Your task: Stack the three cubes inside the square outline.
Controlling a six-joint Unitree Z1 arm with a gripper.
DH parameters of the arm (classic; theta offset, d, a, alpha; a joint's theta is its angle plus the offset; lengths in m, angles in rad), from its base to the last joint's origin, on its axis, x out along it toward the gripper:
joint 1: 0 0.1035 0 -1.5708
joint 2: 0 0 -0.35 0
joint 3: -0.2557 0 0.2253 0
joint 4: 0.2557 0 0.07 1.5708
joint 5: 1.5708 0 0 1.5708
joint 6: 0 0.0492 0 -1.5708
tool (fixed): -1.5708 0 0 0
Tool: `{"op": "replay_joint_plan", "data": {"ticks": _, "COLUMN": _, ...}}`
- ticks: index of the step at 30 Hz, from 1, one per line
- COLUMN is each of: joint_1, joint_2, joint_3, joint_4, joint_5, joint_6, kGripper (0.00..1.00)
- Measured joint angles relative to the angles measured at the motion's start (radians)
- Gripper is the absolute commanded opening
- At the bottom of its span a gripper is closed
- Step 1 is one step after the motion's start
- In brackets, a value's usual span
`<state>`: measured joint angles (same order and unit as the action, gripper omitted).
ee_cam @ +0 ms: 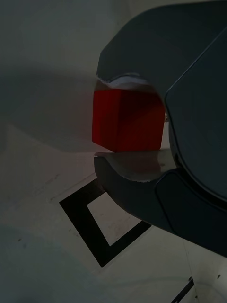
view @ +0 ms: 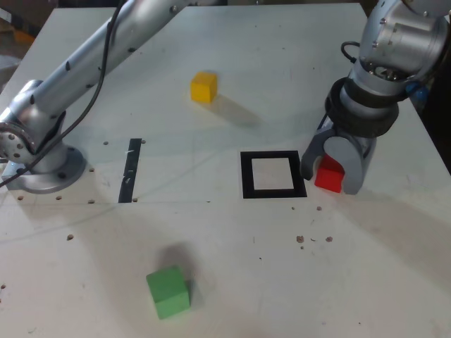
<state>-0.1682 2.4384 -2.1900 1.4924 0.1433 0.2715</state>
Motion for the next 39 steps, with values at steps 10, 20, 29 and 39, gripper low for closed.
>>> {"op": "replay_joint_plan", "data": {"ticks": 10, "joint_1": -0.001, "joint_2": -0.067, "joint_3": 0.052, "joint_4": 0.013, "joint_5": -0.013, "joint_6": -0.069, "kGripper": 0.29}}
{"op": "replay_joint_plan", "data": {"ticks": 20, "joint_1": -0.011, "joint_2": -0.314, "joint_3": 0.4, "joint_4": -0.146, "joint_5": -0.035, "joint_6": -0.407, "kGripper": 0.29}}
{"op": "replay_joint_plan", "data": {"ticks": 29, "joint_1": 0.001, "joint_2": -0.342, "joint_3": 0.556, "joint_4": -0.203, "joint_5": -0.063, "joint_6": -0.464, "kGripper": 0.29}}
{"op": "replay_joint_plan", "data": {"ticks": 39, "joint_1": 0.017, "joint_2": -0.342, "joint_3": 0.603, "joint_4": -0.246, "joint_5": -0.055, "joint_6": -0.465, "kGripper": 0.29}}
